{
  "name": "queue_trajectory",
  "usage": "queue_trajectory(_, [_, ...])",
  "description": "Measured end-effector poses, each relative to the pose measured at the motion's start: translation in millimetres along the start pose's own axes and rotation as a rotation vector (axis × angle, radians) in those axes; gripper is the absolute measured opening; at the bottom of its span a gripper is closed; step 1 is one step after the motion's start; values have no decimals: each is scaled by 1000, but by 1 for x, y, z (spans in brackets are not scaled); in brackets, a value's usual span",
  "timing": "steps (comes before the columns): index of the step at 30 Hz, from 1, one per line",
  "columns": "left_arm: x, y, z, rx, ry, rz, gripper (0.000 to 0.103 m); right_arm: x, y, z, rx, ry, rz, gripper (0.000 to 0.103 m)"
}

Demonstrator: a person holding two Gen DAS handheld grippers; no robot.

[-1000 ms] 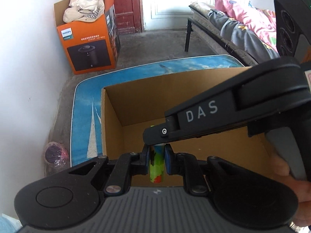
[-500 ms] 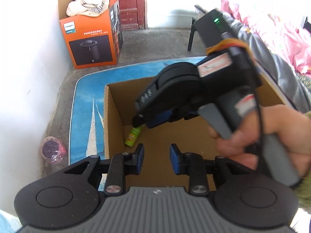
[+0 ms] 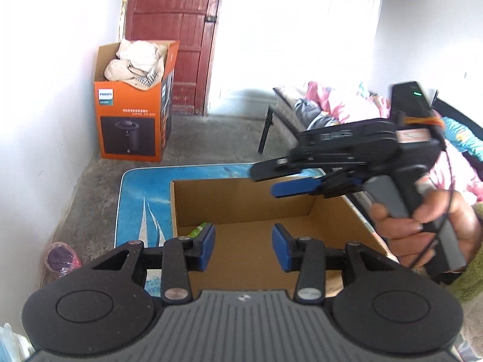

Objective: Organize rigid objects
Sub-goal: 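Move the right gripper back to the black cylinders on the pink cup, then grasp a black cylinder from the pink cup with the right gripper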

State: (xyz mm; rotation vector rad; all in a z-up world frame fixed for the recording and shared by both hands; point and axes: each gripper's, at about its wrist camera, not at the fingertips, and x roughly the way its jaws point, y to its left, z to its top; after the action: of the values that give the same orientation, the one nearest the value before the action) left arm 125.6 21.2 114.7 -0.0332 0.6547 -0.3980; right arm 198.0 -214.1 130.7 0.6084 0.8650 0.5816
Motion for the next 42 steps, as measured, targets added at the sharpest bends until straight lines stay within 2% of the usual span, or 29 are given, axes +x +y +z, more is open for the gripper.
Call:
queue_trajectory(4, [-24,1,-26,-22,-2,-15,43,-56,15,-49,-74,-79,53,52])
queue_trajectory(7, [-29,3,-53,-41,41,-24,43,-73,13,-94,-112,-93,64,52])
queue_trajectory(11, [-23,6,-95,-48,131,-48,43,-59,2,-153,-119,-50,35,49])
queue_trajectory(16, [-18,3,-142,-45,219,-40,41,-6,-23,-200,-79,51,-8,37])
queue_trajectory(19, [-11,2,-161,-59,262,-48,37,8,-30,-210,-59,89,-15,36])
queue_trajectory(23, [5,0,-176,-75,293,-67,35,28,-30,-214,-93,129,-27,35])
queue_trajectory(29, [11,-4,-180,-61,273,-79,34,56,-25,-215,-177,233,-26,36])
queue_trajectory(35, [15,-10,-177,-30,253,-87,35,66,-16,-212,-268,295,-35,36])
queue_trajectory(42, [20,-8,-177,-43,259,-91,35,75,-19,-202,-231,351,-2,35])
